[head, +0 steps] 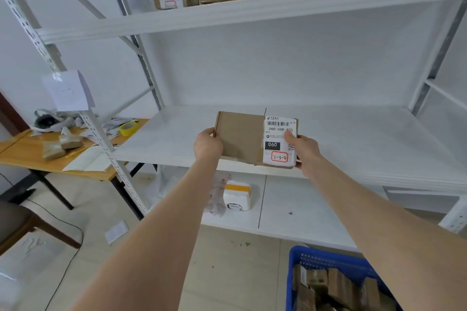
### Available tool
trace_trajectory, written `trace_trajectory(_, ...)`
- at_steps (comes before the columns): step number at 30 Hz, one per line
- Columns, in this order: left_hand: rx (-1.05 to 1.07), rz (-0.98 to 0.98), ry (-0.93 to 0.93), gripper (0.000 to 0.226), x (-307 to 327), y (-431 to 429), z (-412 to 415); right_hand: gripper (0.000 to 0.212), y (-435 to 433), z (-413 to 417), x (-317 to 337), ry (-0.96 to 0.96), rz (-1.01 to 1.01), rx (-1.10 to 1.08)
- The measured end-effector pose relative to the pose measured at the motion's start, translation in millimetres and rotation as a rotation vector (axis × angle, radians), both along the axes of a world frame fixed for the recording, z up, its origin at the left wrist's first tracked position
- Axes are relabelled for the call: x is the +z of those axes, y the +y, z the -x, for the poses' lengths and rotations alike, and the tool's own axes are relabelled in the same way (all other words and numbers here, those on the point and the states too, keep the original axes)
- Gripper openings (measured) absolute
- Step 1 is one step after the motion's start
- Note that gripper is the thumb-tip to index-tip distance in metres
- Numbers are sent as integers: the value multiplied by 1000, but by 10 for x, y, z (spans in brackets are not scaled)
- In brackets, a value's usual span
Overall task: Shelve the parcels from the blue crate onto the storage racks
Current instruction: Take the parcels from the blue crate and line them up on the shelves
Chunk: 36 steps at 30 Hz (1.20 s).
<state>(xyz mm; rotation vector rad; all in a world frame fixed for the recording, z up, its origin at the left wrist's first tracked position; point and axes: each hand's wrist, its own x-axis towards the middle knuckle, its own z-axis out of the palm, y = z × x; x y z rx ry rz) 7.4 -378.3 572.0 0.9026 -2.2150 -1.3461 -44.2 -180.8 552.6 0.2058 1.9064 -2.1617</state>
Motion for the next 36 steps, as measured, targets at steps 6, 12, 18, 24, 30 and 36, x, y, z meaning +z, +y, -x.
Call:
trace_trajectory(6,-37,15,-43,42,26,-762,364,18,-763,376,-29,-25,30,6)
trace_trajectory(12,-18,7,-73,43,95,-1507,606,22,-1541,674,-4,-43,40,29)
trace_trajectory(18,4,-40,-54,42,157,-2138,642,27,-2172,771,63,-42,46,68)
trace_trajectory(24,-39,-55,-50,38,120,-2713,771,25,-2717,821,64,-24,50,47)
trace_trajectory(30,-149,-69,-66,15,19,-3371,1001,20,-3298,832,0,-4,66,-65)
trace_trajectory(36,-274,-69,-88,42,-20,-3978,1099,16,-3893,782,-44,14,78,-180)
